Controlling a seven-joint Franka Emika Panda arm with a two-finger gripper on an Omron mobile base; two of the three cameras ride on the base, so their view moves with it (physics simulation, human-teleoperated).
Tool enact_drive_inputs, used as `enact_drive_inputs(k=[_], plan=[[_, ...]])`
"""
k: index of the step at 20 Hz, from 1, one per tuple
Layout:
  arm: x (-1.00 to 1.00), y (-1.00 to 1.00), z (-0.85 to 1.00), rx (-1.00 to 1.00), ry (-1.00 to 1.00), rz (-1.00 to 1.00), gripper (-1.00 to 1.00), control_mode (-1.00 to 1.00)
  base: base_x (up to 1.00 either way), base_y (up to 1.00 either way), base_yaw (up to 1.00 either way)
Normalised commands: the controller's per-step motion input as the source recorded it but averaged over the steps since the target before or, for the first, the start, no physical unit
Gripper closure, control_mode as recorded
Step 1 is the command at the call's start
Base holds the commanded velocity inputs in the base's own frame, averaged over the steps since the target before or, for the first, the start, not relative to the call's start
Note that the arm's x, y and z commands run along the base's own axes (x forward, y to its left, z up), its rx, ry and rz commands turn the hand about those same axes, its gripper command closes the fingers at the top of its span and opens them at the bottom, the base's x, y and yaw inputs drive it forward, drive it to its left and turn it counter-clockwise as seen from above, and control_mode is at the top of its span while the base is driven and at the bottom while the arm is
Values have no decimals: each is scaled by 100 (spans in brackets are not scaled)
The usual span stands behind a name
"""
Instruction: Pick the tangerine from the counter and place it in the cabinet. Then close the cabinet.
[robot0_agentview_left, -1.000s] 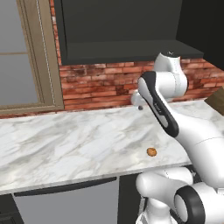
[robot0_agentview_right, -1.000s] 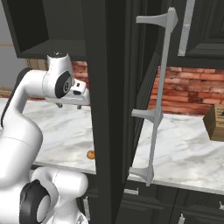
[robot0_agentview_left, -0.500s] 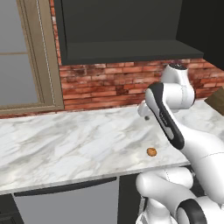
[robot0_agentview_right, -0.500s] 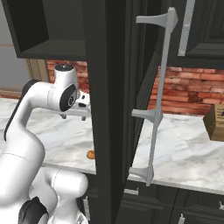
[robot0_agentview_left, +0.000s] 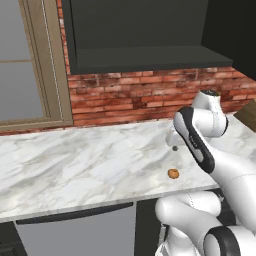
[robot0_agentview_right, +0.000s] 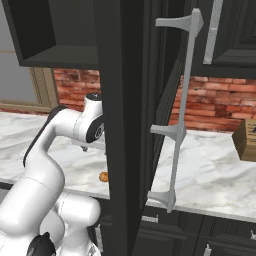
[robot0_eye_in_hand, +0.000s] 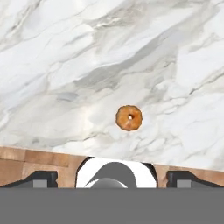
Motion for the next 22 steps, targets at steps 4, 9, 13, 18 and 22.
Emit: enact_drive_inputs(k=[4,9,13,18,22], plan=[[10,-10,-71,0,2,-1,-100,-100,0,0,0],[26,0,-63,0,4,-3,-100,-100,0,0,0],[40,0,-52,0,6,-3,-100,-100,0,0,0],[30,0,-49,0,8,-3,-100,-100,0,0,0],[25,0,-50,1,6,-2,-100,-100,0,0,0]])
